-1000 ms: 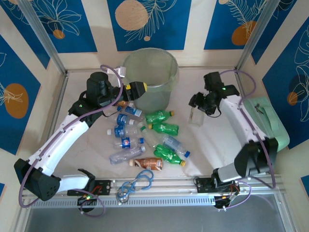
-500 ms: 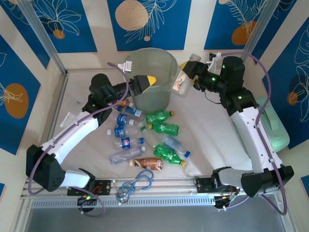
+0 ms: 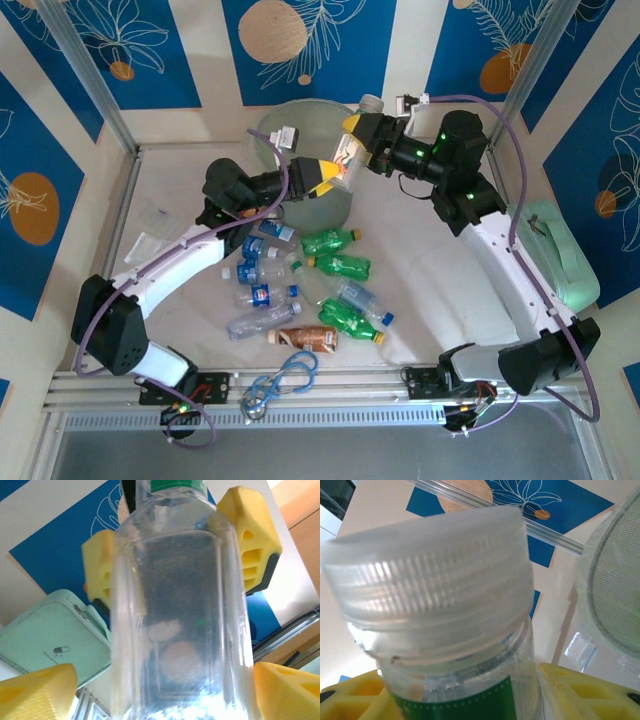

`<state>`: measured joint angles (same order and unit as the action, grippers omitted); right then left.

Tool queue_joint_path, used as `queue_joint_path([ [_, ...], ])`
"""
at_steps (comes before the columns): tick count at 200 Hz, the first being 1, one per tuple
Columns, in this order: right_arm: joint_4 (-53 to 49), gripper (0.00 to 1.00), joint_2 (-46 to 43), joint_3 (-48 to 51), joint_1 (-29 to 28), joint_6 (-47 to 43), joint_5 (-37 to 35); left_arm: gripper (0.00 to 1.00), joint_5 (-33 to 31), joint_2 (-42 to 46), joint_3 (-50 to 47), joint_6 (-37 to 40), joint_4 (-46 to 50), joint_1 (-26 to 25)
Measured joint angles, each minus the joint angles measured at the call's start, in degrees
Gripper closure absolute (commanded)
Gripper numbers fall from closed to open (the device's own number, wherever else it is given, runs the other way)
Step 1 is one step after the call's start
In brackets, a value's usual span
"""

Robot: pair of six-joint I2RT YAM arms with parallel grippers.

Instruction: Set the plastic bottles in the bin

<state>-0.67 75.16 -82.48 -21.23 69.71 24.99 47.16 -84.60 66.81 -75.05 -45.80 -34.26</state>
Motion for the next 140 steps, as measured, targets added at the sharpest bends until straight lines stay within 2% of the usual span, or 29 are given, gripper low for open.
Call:
queue_joint_path([
  [37,0.7,0.43,0.5,0.1,-1.2,0.5,0.1,0.38,0.8,0.0,0.3,0.0,-1.6,-0.2],
  [90,2.0,0.38,0.4,0.8,-1.3,0.2,0.1,0.48,0.8,0.0,0.3,0.2,-1.1,-0.1],
  [98,2.0,0.35,0.4,0.9,-1.3,0.2,0.0,0.49,0.8,0.0,0.3,0.4,-0.8,-0.1],
  [106,1.9,0.26,0.4,0.9,-1.3,0.2,-0.1,0.49,0.7,0.1,0.3,0.7,-0.3,-0.1],
  [112,1.7,0.12,0.4,0.9,-1.3,0.3,-0.3,0.49,0.7,0.2,0.3,1.3,0.0,-0.1],
  [119,1.2,0.0,0.4,0.9,-1.3,0.2,-0.4,0.49,0.6,0.2,0.3,2.1,0.5,-0.1],
  [140,-0.4,0.01,0.3,0.9,-1.1,-0.5,-1.4,0.49,0.1,0.8,0.3,4.7,3.5,-0.1],
])
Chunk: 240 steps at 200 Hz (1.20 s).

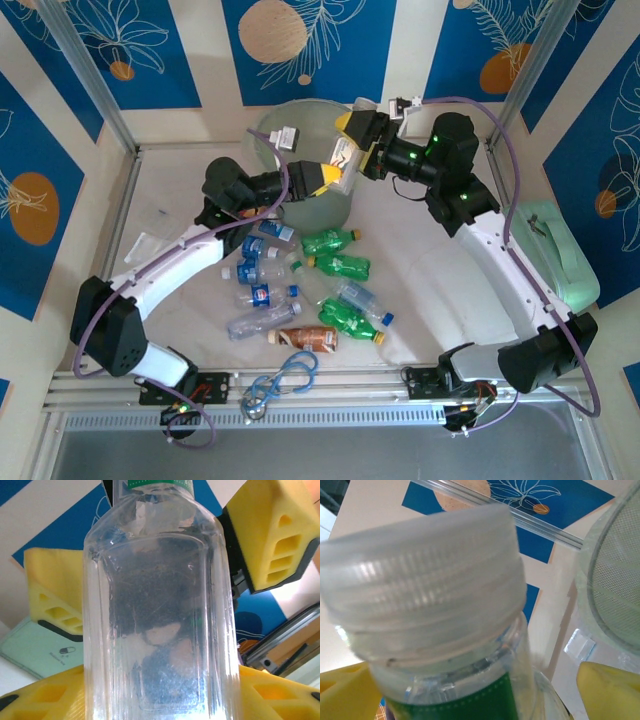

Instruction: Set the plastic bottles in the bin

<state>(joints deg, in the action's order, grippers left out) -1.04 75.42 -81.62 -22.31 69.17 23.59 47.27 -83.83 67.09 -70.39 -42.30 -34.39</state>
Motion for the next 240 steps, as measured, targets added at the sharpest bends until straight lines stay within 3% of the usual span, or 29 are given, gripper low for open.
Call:
queue_joint_path([
  [32,-6.0,0.01,-2.4,0.0,3.0,-2.0,-2.1,0.49,-1.7,2.1,1.4,7.3,11.1,0.8],
  [58,-12.9,0.01,-6.2,-0.2,6.5,-4.9,-4.5,0.5,-5.6,3.2,8.6,18.0,27.2,1.5],
  [96,-23.0,0.01,-11.7,-0.4,10.1,-8.7,-8.4,0.51,-19.4,1.5,27.0,35.9,52.5,2.0],
  [134,-34.7,0.0,-14.4,2.2,10.6,-11.4,-13.0,0.5,-31.7,-7.3,42.9,48.4,67.5,2.1],
  [188,-49.6,0.03,-13.8,12.8,12.3,-13.1,-18.0,0.51,-40.6,-22.1,51.9,56.0,81.7,2.7],
  [240,-52.6,0.04,-12.6,16.6,13.0,-13.3,-18.6,0.51,-44.9,-27.9,56.9,58.6,89.5,3.3],
])
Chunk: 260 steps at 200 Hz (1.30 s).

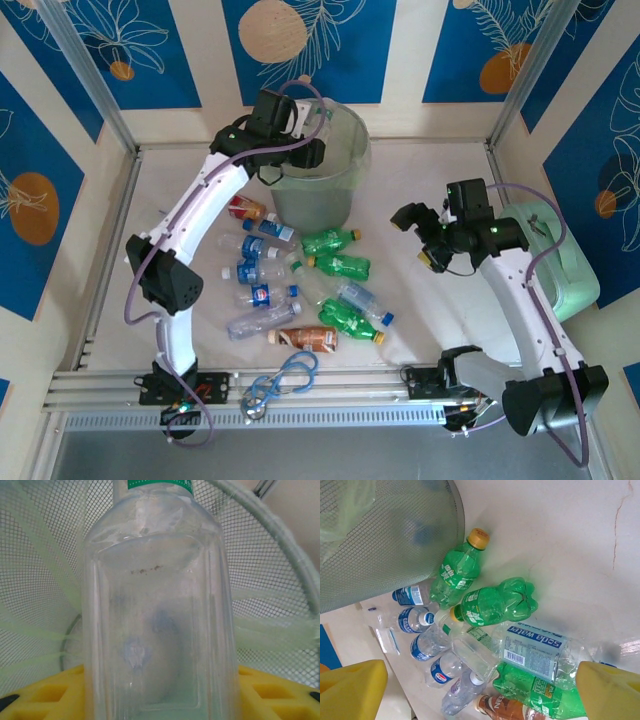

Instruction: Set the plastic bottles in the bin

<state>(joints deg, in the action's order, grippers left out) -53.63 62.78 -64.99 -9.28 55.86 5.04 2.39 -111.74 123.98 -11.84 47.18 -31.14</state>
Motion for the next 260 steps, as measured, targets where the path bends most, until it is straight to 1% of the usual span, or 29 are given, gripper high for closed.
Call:
queue_joint_path([
  [15,0.0,0.04,0.9,0.0,0.2,0.0,0.0,0.45,-0.7,-0.1,0.4,0.4,1.0,0.0],
  [26,0.0,0.04,1.5,0.0,0.3,-0.2,0.0,0.33,-1.0,-0.1,0.6,0.4,1.6,0.0],
  [31,0.0,0.04,1.7,0.0,0.3,-0.2,0.0,0.29,-1.2,-0.1,0.6,0.4,1.8,0.0],
  [49,0.0,0.04,2.3,0.0,0.4,-0.4,0.0,0.23,-1.5,-0.1,0.6,1.1,1.9,0.0],
  [76,0.0,0.04,2.4,0.0,0.5,-0.4,0.0,0.17,-1.6,-0.1,0.6,1.2,1.9,0.0],
  [107,0.0,0.04,2.4,0.0,0.8,-0.4,0.0,0.15,-1.6,0.2,0.6,0.4,1.9,0.0],
  [127,0.0,0.04,2.4,0.0,0.9,-0.7,0.0,0.13,-2.1,2.0,0.5,-0.4,1.9,0.0],
  [148,0.0,0.04,2.4,0.0,0.9,-1.0,0.0,0.12,-4.4,7.8,-2.3,-1.9,0.9,0.0],
  [175,-0.3,0.01,2.4,-0.2,0.8,-1.5,-0.6,0.13,-7.6,19.6,-8.2,-4.9,-0.9,0.8],
  [194,-3.2,0.01,3.3,-2.3,-0.7,-1.4,-3.9,0.13,-8.5,28.7,-15.5,-8.7,-2.3,4.2],
  [205,-5.7,0.01,4.6,-4.7,-2.6,-0.5,-7.4,0.13,-8.1,34.1,-21.9,-12.0,-3.4,8.2],
  [220,-8.1,0.01,5.9,-7.3,-5.2,0.4,-11.3,0.14,-7.1,39.4,-30.6,-16.2,-3.9,14.0],
  [238,-9.7,0.01,6.3,-7.8,-7.3,1.2,-14.1,0.15,-5.1,42.1,-39.8,-21.2,-4.2,20.1],
  [260,-8.7,0.01,4.5,-5.6,-8.5,1.5,-15.6,0.15,-1.6,41.3,-47.7,-26.5,-4.5,24.2],
])
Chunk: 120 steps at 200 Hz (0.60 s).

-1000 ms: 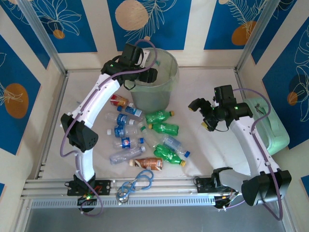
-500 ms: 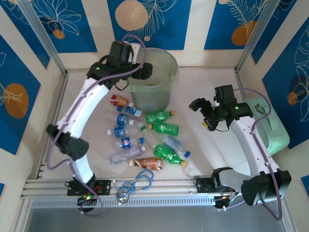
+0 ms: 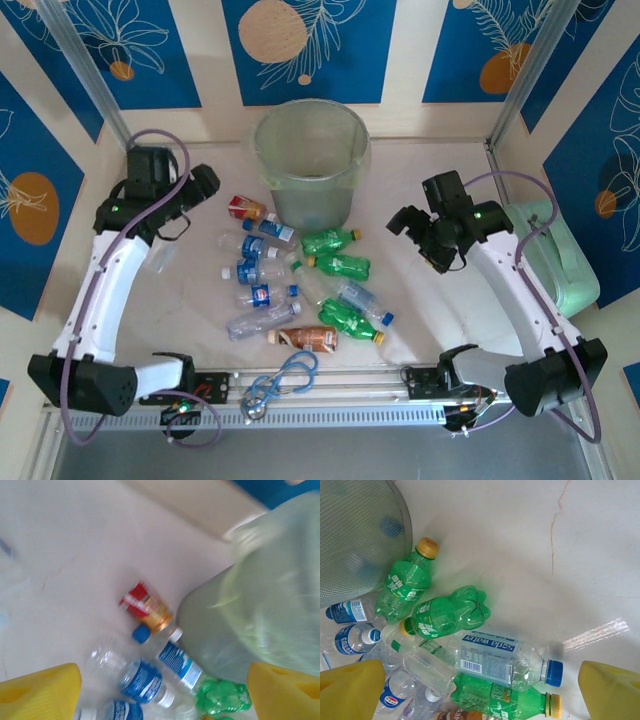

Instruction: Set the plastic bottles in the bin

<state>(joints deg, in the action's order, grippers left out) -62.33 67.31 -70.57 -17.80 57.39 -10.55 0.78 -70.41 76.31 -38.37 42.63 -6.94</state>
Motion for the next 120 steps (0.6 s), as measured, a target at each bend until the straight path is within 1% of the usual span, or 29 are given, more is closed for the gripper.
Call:
queue_joint_path([
  [5,0.6,0.02,-1.0,1.1,-0.2,0.0,0.0,0.15,0.8,-0.5,-1.3,-1.1,-0.2,0.7],
  [17,2.2,0.03,-3.4,3.5,-0.3,0.1,0.0,0.15,2.6,-2.0,-3.5,-3.6,-0.7,1.9],
  [39,4.9,0.03,-6.1,5.7,-0.4,0.5,0.7,0.15,4.9,-6.1,-4.0,-7.1,-2.9,2.8],
  [72,8.2,0.03,-4.1,5.7,-0.4,0.4,3.3,0.16,6.9,-15.1,-2.8,-11.9,-7.5,2.9],
  [96,9.6,0.05,-1.9,5.7,-0.4,-0.5,6.3,0.17,7.8,-23.8,0.9,-15.2,-9.6,2.9],
  [120,10.6,0.06,-0.7,5.7,-0.4,-1.3,8.6,0.16,7.8,-30.4,4.6,-17.7,-10.3,2.3],
])
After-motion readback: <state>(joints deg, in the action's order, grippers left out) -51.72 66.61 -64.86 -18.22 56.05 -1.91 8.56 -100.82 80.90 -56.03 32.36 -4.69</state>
